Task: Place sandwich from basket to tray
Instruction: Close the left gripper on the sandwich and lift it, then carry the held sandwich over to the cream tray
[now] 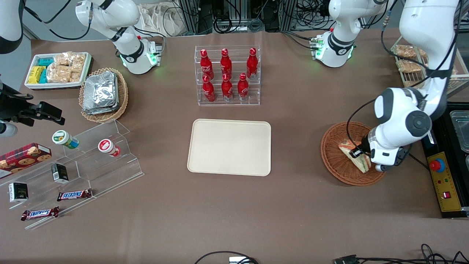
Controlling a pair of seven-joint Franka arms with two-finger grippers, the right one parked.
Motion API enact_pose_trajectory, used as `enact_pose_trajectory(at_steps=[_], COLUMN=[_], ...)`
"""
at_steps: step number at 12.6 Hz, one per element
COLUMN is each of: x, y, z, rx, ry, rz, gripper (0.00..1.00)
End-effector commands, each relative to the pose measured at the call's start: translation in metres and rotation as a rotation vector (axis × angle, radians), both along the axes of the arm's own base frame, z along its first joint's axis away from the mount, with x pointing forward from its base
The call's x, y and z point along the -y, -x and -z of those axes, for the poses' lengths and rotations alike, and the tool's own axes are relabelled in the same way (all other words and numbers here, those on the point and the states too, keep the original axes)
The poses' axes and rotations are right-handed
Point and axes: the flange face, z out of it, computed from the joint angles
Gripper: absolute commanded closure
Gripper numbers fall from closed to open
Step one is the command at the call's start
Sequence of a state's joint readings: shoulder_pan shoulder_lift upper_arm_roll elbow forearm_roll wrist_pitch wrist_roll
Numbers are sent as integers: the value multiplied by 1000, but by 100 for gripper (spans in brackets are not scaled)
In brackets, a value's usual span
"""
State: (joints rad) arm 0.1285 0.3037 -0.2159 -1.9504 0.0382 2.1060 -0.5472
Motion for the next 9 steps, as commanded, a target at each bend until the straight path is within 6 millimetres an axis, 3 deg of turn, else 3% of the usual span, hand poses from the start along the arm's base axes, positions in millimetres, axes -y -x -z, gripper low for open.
enact_pose_trajectory(at_steps=[1,3,4,6,9], x=[62,139,180,246,315], y=[-21,-11,3,31,51], z=[-71,-89,-88,-66,-17], rx=[-35,-39,-57,-98,-81], ry=[7,-19,-32,-11,61], rz=[225,427,515,608,673], gripper=[100,100,100,100,100])
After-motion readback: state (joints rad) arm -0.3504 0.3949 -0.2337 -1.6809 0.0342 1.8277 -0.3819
